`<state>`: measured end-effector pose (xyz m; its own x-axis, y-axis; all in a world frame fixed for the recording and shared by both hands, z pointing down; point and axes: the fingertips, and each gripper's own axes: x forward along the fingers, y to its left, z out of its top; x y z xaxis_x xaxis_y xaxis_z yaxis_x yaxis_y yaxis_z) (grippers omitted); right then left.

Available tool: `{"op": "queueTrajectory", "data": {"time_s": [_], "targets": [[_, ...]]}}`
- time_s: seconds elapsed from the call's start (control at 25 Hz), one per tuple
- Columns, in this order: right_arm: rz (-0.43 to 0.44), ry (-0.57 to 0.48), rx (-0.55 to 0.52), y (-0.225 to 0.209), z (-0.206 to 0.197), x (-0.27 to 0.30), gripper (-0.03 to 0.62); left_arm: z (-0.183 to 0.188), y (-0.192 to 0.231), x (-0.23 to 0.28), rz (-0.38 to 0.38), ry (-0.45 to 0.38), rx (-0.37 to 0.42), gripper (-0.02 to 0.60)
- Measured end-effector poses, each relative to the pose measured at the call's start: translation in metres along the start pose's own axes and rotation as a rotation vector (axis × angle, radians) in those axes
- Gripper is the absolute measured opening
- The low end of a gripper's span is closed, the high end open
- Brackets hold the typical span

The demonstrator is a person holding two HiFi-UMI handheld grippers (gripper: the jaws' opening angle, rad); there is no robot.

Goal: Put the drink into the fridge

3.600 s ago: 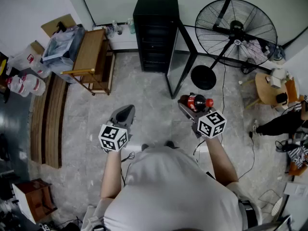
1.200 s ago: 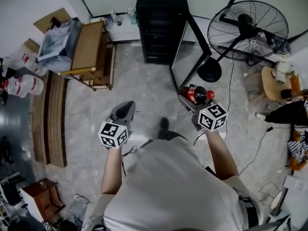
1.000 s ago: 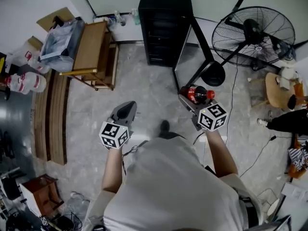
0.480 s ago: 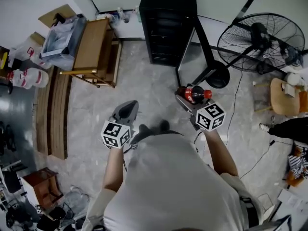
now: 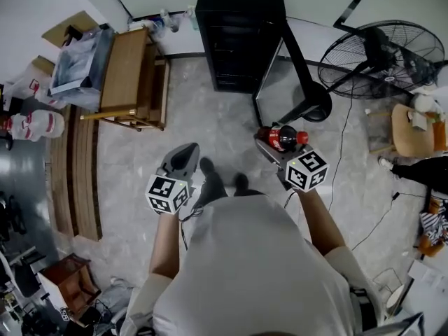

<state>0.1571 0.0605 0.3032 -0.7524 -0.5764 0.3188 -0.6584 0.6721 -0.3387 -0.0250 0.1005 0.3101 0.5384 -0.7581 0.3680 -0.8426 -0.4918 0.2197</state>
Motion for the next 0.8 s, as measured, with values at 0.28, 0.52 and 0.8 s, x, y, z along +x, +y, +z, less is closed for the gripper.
{"op": "queueTrajectory", "data": {"time_s": [0.28, 0.52, 0.8], "targets": [[-0.063, -0.007, 0.027, -0.008, 0.016, 0.053, 0.304, 0.018, 0.062, 0.027, -0.066, 0.011, 0.007, 0.009], [-0.095, -0.019, 0.028, -0.005, 0.033, 0.104, 0.304, 0.027, 0.122, 0.040, -0.122, 0.014, 0.032, 0.009], [-0.147, -0.014, 0.030, -0.009, 0.042, 0.155, 0.304, 0.025, 0.176, 0.057, -0.192, 0.033, 0.038, 0.009]]}}
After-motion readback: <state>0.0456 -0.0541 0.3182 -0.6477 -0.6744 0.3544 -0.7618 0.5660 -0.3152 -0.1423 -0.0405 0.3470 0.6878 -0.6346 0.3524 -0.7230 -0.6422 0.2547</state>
